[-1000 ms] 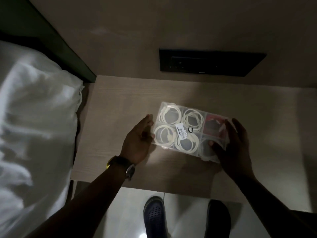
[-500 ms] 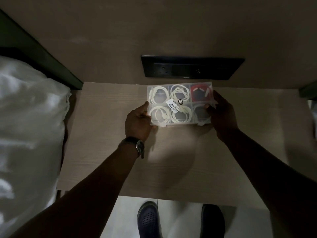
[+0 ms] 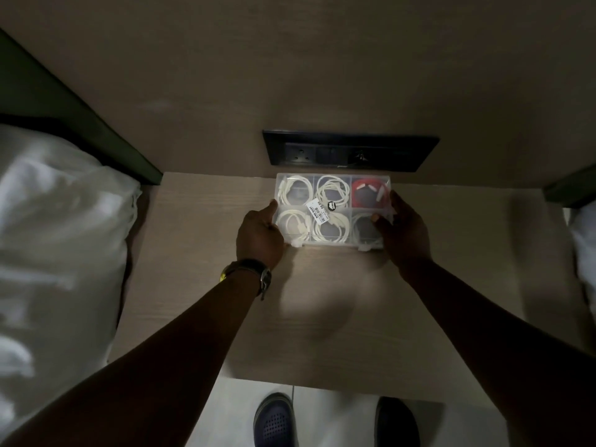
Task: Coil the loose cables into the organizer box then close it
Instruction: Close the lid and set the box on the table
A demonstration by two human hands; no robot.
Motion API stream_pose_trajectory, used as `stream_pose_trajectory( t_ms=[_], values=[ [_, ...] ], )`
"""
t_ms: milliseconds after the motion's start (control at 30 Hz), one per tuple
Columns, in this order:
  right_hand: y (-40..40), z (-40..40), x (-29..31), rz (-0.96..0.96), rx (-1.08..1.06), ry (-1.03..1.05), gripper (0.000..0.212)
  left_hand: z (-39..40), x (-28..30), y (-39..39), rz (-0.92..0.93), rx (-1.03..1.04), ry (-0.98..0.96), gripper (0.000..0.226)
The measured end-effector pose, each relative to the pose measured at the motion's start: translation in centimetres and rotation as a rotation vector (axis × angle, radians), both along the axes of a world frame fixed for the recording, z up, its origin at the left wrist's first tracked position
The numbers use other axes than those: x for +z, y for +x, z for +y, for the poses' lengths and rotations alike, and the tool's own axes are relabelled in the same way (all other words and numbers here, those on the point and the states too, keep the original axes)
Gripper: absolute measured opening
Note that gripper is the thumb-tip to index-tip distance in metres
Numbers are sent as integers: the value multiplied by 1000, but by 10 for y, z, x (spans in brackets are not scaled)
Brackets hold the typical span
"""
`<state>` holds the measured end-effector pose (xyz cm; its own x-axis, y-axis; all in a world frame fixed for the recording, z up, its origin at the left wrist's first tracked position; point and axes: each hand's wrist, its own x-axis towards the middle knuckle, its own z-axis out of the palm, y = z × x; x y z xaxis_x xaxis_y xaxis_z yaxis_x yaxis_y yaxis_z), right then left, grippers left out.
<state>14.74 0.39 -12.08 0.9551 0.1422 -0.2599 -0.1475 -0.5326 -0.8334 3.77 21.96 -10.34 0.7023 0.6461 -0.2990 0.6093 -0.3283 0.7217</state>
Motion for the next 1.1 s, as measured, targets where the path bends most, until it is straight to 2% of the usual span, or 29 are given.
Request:
stream_pose_trajectory(
  t_ms=[133, 333, 467, 533, 667, 733, 833, 933, 1100],
  values=[
    [1, 1, 5, -1, 34, -72, 62, -1, 4, 1, 28, -86, 105, 51],
    [4, -1, 8, -1, 89, -121, 62, -2, 2, 2, 23, -97, 144, 51],
    [6, 2, 6, -114, 144, -307, 58, 3, -5, 2, -6, -60, 76, 50],
    [7, 6, 7, -101, 130, -415, 58, 8, -8, 1, -42, -23, -31, 50],
    [6, 9, 7, -1, 44, -295, 61, 11, -14, -2, -213, 226, -435, 44],
    [6, 8, 7, -1, 46, -269, 61, 9, -15, 1, -233, 298, -523, 42],
    [3, 5, 9, 22, 12, -205, 52, 7, -19, -1, -201, 254, -426, 40],
    [-1, 3, 8, 8, -22, -177, 50, 6, -25, -1, -204, 264, -413, 34],
    [5, 6, 9, 120, -236, -36, 48, 3, -26, 6, -183, 327, -401, 29]
  ],
)
